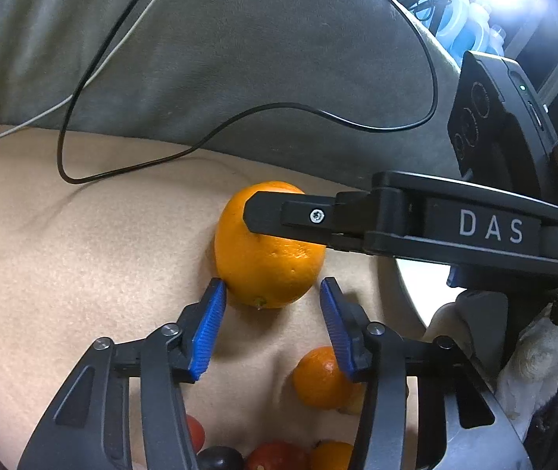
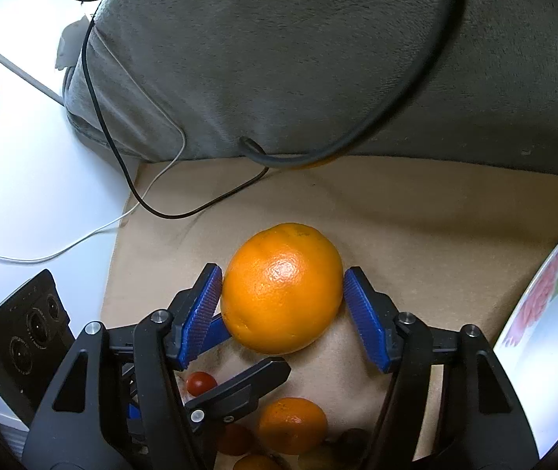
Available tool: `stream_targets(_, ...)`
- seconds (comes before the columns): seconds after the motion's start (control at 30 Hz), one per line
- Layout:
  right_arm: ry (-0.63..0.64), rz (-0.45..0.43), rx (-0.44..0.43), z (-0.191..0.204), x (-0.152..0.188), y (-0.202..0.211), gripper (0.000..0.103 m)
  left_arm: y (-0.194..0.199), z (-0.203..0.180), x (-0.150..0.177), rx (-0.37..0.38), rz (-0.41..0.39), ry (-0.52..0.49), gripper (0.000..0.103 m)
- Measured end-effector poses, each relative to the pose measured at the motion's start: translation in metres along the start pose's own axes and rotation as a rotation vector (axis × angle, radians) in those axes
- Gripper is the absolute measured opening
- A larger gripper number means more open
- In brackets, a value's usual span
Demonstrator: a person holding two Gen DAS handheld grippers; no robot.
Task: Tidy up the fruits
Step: 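Close the right gripper on the large orange and lift it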
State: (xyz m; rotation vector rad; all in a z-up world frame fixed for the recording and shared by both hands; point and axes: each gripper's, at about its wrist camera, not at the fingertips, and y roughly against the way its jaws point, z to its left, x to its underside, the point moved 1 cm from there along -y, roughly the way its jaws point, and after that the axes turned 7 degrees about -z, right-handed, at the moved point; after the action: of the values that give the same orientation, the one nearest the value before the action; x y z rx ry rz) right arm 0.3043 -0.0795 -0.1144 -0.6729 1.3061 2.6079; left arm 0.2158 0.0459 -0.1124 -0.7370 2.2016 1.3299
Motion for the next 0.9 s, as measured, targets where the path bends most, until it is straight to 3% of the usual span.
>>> stream_targets(0.33,-0.011,-0.015,-0.002,0.001,0.006,0.016,0.067,0.006,-0.009,0.002,-0.012,-0.016,-0.025,0.044)
stream_targets(0.9,-0.008,-0.084,0.006,-0.011,0.028,0.092,0.067,0.017,-0.056,0.018,0.021,-0.072,-0.112,0.043)
